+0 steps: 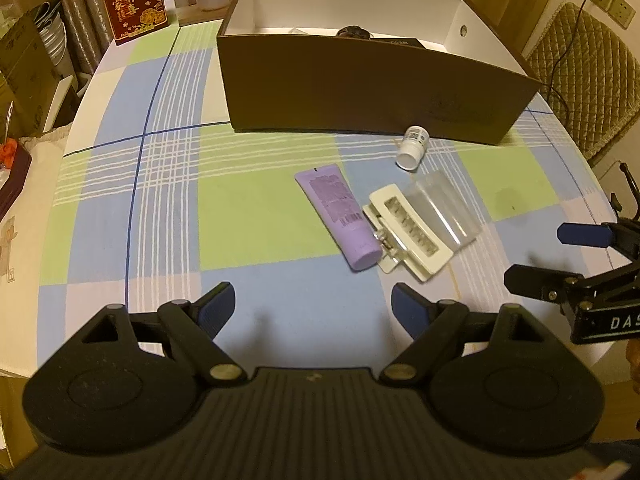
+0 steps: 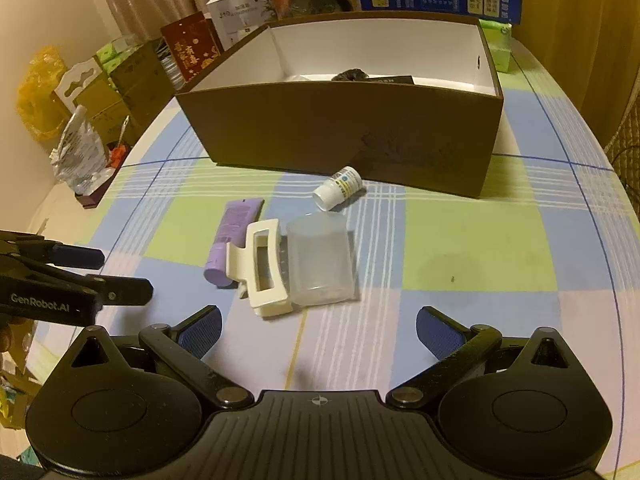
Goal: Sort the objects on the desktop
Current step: 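Move the left tool toward the purple tube while the right tool approaches the clear plastic cup, then grasp the purple tube with the left tool while the right tool closes around the clear cup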
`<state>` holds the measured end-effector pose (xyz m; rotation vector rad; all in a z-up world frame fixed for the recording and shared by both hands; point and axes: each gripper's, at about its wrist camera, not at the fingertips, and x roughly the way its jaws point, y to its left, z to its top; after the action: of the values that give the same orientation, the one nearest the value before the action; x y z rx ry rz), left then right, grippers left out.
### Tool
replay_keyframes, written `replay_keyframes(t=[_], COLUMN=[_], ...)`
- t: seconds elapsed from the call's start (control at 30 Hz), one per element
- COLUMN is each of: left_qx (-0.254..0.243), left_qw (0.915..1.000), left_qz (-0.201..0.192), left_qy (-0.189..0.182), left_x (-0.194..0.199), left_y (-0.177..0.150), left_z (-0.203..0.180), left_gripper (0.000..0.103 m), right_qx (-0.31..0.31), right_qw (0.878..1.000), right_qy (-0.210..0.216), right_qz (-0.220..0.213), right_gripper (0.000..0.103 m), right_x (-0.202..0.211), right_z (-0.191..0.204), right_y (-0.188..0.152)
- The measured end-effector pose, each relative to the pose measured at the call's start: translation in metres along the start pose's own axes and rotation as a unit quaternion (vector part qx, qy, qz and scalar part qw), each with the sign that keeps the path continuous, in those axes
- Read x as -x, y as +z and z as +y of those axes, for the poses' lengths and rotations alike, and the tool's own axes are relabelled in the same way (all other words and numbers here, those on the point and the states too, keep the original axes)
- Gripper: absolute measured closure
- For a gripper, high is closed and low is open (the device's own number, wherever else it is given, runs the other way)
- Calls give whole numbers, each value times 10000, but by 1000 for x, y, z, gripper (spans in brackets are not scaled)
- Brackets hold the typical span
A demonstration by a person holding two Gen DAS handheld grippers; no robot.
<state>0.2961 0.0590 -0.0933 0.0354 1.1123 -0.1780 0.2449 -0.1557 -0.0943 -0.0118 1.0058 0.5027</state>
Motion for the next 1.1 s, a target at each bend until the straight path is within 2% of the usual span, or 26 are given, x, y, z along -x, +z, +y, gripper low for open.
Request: replay_keyframes(t=[0.2, 0.23, 0.3, 0.37, 0.43, 0.9, 1.0, 1.1], left_qx=[57, 62, 67, 74, 87, 60, 21, -93], left_qw=[10000, 10000, 10000, 10000, 10000, 9999, 9997, 9995], left_qz=[52, 50, 40, 21, 5, -61, -50, -60], left_qy=[14, 12, 11, 7, -12, -131, -223, -290], left_x=[-9, -11, -14, -17, -21, -47, -52, -56], left_y=[1, 2, 5, 7, 9, 30, 33, 36], left_z=[7, 8, 9, 11, 12, 18, 17, 12], left_gripper=[21, 21, 21, 22, 23, 24, 27, 30], right_qx=[41, 67, 89, 107, 170, 396, 452, 465], right_qw=[9999, 9999, 9999, 9998, 9998, 9992, 9990, 9989], right_qy=[-127, -123, -101, -85, -33, -15, 1, -24], right_qz=[-68, -94, -75, -123, -139, -52, -2, -3], right_gripper=[6, 13, 19, 33, 38, 50, 59, 60], right_x=[-12, -13, -18, -23, -28, -71, -78, -81], right_z=[-3, -4, -5, -5, -5, -4, -6, -9], right_y=[0, 0, 1, 2, 3, 16, 18, 19])
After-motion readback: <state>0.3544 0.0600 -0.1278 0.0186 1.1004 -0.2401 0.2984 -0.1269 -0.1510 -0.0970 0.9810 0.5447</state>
